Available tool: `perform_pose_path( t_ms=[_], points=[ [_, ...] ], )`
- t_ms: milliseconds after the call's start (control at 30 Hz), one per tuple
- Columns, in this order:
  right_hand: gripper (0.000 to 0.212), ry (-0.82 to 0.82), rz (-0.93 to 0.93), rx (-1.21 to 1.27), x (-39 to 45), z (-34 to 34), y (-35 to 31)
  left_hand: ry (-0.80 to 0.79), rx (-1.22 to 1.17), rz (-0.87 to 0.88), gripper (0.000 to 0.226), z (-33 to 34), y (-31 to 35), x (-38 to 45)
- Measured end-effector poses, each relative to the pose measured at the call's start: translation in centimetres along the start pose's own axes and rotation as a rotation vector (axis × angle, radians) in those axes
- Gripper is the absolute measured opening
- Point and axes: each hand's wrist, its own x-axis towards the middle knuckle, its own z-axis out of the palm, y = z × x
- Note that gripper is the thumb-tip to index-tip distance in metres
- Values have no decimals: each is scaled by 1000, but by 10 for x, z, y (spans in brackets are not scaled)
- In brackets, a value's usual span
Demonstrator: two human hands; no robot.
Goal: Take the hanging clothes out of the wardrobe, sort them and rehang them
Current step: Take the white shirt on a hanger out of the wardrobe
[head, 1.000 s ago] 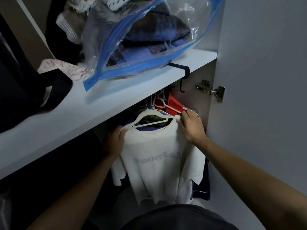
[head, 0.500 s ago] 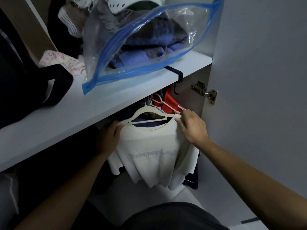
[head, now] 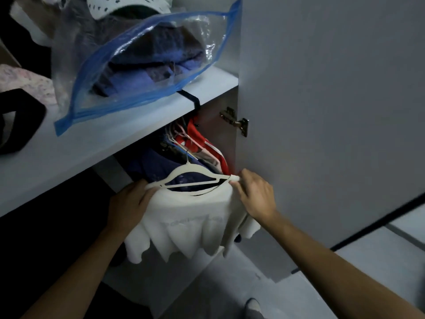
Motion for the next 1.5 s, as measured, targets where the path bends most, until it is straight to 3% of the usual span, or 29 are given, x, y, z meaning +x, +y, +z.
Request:
perform_pose_path(
  t_ms=[67,400,533,733,967,1200,1500],
  points=[
    [34,35,51,-2,-26,-9,1,-10,-8,25,32,1,10,-1],
    [32,227,376,-117,-209,-119,49,24,-87,508,45,39,154,-22],
    [34,332,505,-200,-292,-177,78,5,-120,781,62,54,243,-44],
    [30,496,686,-304,-423,-254,120,-85,-309,891,43,67,400,-104],
    [30,657,904,-479,-568,-338,144,-245,-508,1100,35,79,567,-185],
    [30,808,1177,-598,-692,-383,136,-404,-637,1317,38,96,713,-262],
    [30,966,1596,-732,-783,-389,97,-517,-920,1745,36,112,875,-361]
  ],
)
